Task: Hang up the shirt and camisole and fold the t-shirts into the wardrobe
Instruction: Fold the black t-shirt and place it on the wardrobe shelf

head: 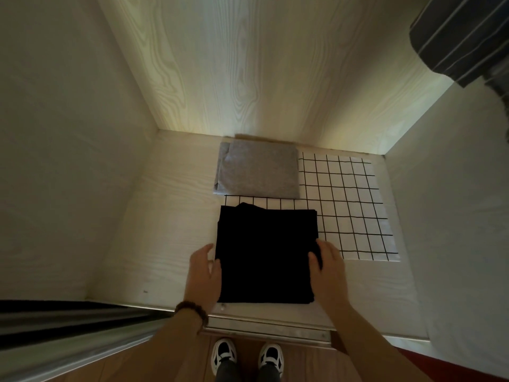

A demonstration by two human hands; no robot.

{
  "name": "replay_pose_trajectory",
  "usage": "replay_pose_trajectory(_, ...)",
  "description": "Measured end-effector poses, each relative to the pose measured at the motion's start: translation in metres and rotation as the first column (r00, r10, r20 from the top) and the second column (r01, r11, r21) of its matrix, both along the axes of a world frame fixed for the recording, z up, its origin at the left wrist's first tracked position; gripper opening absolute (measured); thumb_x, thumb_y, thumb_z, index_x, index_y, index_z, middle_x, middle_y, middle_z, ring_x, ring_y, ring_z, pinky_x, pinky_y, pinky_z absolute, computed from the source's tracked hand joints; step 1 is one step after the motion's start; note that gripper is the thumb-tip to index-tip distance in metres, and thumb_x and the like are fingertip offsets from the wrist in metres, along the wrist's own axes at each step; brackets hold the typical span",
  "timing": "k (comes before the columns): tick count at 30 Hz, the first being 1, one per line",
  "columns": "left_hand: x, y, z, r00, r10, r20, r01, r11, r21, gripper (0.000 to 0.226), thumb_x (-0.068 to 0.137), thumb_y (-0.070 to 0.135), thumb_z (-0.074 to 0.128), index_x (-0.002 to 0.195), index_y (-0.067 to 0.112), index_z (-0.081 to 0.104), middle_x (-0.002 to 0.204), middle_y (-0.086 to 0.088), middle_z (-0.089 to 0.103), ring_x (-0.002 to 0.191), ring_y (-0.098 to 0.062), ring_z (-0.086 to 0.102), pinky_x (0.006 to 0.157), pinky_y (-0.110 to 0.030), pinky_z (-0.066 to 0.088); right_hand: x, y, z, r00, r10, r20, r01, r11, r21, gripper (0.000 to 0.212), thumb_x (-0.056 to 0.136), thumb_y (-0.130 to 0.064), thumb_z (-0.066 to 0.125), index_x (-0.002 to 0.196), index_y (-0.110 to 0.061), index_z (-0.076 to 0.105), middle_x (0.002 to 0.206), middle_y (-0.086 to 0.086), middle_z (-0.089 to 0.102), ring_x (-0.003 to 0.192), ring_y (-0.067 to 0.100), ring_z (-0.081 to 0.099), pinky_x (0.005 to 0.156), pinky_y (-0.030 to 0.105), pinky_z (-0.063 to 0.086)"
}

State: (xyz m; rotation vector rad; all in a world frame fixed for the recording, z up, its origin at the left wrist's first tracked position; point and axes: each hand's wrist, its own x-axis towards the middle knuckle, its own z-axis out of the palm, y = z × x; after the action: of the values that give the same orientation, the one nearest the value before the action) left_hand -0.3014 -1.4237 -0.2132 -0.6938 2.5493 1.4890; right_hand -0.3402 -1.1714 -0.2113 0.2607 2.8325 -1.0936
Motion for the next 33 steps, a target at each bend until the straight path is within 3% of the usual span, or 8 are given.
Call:
replay_pose_trajectory(3, -0.021, -0.011, 0.009, 0.936, 0.238, 0.258, -0.307, 0.912, 0.271, 0.033, 0.099, 0.021, 0.042, 0.128, 0.006, 0.048, 0.111, -0.01, 0.057, 0.101, -0.03, 0.057, 0.094, -0.046, 0.048, -0.02, 0.01, 0.019, 0.931, -0.246, 0.27, 0.298, 0.939, -0.174, 0.031, 0.101, -0.026, 0.038, 0.125, -0.012, 0.053, 0.117, 0.01, 0.056, 0.107, 0.024, 0.052, 0.09, 0.035, 0.04)
replay_pose_trajectory(7, -0.03, -0.017, 0.018, 0.843, 0.209, 0.496, -0.429, 0.817, 0.385, 0.027, 0.1, 0.022, 0.039, 0.113, 0.003, 0.053, 0.098, -0.013, 0.06, 0.091, -0.03, 0.056, 0.084, -0.044, 0.047, -0.039, 0.018, 0.025, 0.749, -0.236, 0.619, 0.49, 0.827, -0.277, 0.037, 0.101, -0.027, 0.034, 0.115, 0.0, 0.055, 0.103, 0.016, 0.06, 0.094, 0.03, 0.058, 0.09, 0.045, 0.05)
replay_pose_trajectory(11, -0.029, -0.021, 0.018, 0.823, 0.121, 0.555, -0.397, 0.821, 0.41, 0.027, 0.1, 0.024, 0.041, 0.095, 0.003, 0.058, 0.084, -0.01, 0.06, 0.076, -0.024, 0.054, 0.073, -0.035, 0.043, -0.038, 0.018, 0.029, 0.664, -0.183, 0.725, 0.555, 0.771, -0.314, 0.036, 0.096, -0.035, 0.049, 0.111, -0.005, 0.059, 0.106, 0.017, 0.064, 0.093, 0.03, 0.061, 0.066, 0.036, 0.049)
replay_pose_trajectory(15, -0.033, -0.021, 0.018, 0.851, 0.109, 0.514, -0.393, 0.782, 0.484, 0.037, 0.1, 0.024, 0.043, 0.066, 0.009, 0.051, 0.059, -0.005, 0.05, 0.052, -0.017, 0.046, 0.054, -0.027, 0.038, -0.036, 0.015, 0.028, 0.676, -0.099, 0.73, 0.538, 0.743, -0.398, 0.045, 0.087, -0.042, 0.064, 0.115, -0.006, 0.061, 0.109, 0.012, 0.067, 0.093, 0.025, 0.062, 0.064, 0.032, 0.047)
replay_pose_trajectory(19, -0.035, -0.022, 0.022, 0.887, 0.055, 0.459, -0.345, 0.74, 0.577, 0.031, 0.099, 0.026, 0.046, 0.088, 0.002, 0.063, 0.075, -0.01, 0.062, 0.073, -0.025, 0.059, 0.07, -0.037, 0.048, -0.034, 0.009, 0.032, 0.707, -0.084, 0.702, 0.554, 0.683, -0.476, 0.035, 0.089, -0.026, 0.065, 0.116, -0.003, 0.062, 0.098, 0.009, 0.067, 0.085, 0.021, 0.061, 0.064, 0.03, 0.047)
replay_pose_trajectory(24, -0.049, -0.027, 0.026, 0.879, -0.053, 0.474, -0.267, 0.769, 0.581, 0.027, 0.098, 0.032, 0.05, 0.11, 0.011, 0.063, 0.091, -0.011, 0.068, 0.075, -0.027, 0.064, 0.067, -0.037, 0.051, -0.034, 0.01, 0.028, 0.694, -0.057, 0.718, 0.617, 0.562, -0.551, 0.03, 0.091, -0.017, 0.061, 0.116, 0.0, 0.06, 0.104, 0.015, 0.068, 0.092, 0.028, 0.065, 0.071, 0.036, 0.052)
replay_pose_trajectory(29, -0.06, -0.035, 0.03, 0.882, -0.147, 0.447, -0.168, 0.789, 0.591, 0.036, 0.094, 0.013, 0.057, 0.13, 0.018, 0.052, 0.113, -0.011, 0.066, 0.09, -0.033, 0.069, 0.071, -0.043, 0.055, -0.038, 0.012, 0.028, 0.704, 0.004, 0.711, 0.622, 0.482, -0.618, 0.029, 0.094, -0.017, 0.056, 0.118, -0.002, 0.06, 0.107, 0.017, 0.069, 0.097, 0.029, 0.066, 0.073, 0.035, 0.052)
replay_pose_trajectory(33, -0.066, -0.038, 0.035, 0.881, -0.18, 0.437, -0.139, 0.786, 0.603, 0.054, 0.092, -0.004, 0.052, 0.137, 0.023, 0.044, 0.111, -0.015, 0.068, 0.09, -0.034, 0.07, 0.068, -0.043, 0.058, -0.038, 0.011, 0.03, 0.737, 0.089, 0.67, 0.573, 0.445, -0.688, 0.031, 0.096, -0.013, 0.05, 0.126, -0.009, 0.058, 0.115, 0.014, 0.068, 0.107, 0.029, 0.064, 0.08, 0.037, 0.051)
